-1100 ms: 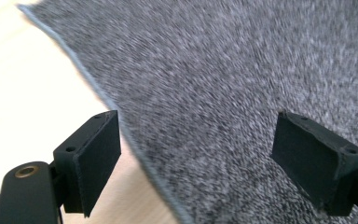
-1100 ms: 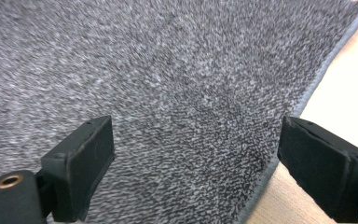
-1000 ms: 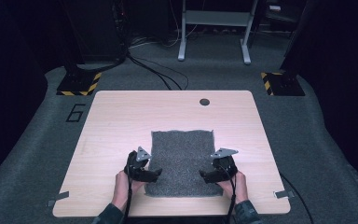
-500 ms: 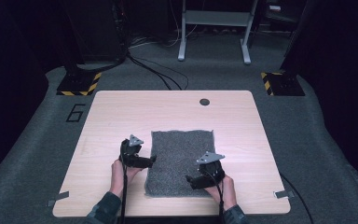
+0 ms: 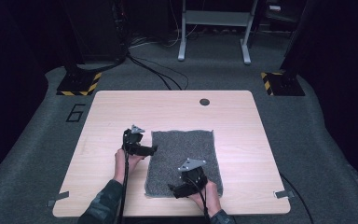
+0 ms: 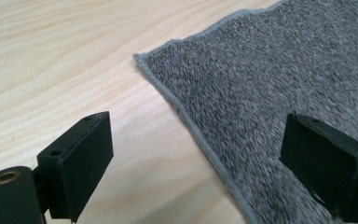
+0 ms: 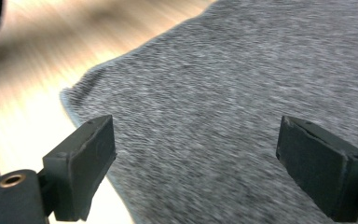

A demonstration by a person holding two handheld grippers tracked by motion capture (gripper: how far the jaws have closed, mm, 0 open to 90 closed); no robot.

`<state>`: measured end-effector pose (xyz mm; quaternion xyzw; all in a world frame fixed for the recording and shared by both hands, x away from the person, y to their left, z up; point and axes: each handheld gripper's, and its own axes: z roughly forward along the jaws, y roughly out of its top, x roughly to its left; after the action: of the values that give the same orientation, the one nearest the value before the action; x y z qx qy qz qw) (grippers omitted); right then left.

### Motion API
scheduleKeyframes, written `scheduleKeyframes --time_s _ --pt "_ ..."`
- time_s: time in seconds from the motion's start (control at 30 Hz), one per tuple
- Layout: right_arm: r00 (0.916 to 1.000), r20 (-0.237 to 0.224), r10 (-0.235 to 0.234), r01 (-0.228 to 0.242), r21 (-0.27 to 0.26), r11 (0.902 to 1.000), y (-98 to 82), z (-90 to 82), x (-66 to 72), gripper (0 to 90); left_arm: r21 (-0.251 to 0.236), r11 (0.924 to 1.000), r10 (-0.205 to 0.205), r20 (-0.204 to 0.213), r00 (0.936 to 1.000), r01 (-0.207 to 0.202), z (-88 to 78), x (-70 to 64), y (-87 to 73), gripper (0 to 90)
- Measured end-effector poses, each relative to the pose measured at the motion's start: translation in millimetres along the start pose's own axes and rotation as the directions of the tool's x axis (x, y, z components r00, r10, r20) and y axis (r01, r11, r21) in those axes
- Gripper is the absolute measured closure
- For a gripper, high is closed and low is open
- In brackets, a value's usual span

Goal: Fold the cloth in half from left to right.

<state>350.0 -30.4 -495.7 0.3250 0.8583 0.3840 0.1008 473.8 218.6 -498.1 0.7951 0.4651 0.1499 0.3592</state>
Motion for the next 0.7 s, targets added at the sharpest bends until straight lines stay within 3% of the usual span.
scheduleKeyframes --time_s 0.17,0.27,0.33,0.43,0.53,0.7 --pt "0.9993 -0.029 -0.024 0.025 0.014 0.9996 4.3 12.1 18.6 11.4 -0.004 0.9996 -0.028 0.018 0.9995 0.028 12.1 2.9 5.4 9.9" --pt "0.9977 -0.051 -0.045 0.047 0.03 0.9984 7.2 18.9 29.4 11.4 -0.014 0.9995 -0.028 0.018 0.9994 0.028 17.4 2.6 8.4 10.0" --pt "0.9961 -0.06 -0.064 0.065 0.015 0.9978 9.2 25.0 36.7 11.7 -0.009 0.9998 -0.019 0.02 0.9996 0.019 20.6 2.0 10.5 10.6" --pt "0.995 -0.069 -0.072 0.073 0.006 0.9973 13.0 32.4 47.5 12.8 -0.005 1.0 -0.009 0.005 1.0 0.009 26.8 2.3 13.4 12.1" --pt "0.9931 -0.074 -0.091 0.091 -0.005 0.9959 16.6 40.7 58.9 14.7 -0.016 0.9994 -0.03 -0.022 0.9993 0.03 31.4 2.8 15.8 14.8" --pt "0.9903 -0.074 -0.118 0.119 0.006 0.9929 19.0 51.4 73.2 25.6 -0.016 0.9994 -0.031 -0.052 0.9982 0.03 37.0 1.7 18.5 19.1"
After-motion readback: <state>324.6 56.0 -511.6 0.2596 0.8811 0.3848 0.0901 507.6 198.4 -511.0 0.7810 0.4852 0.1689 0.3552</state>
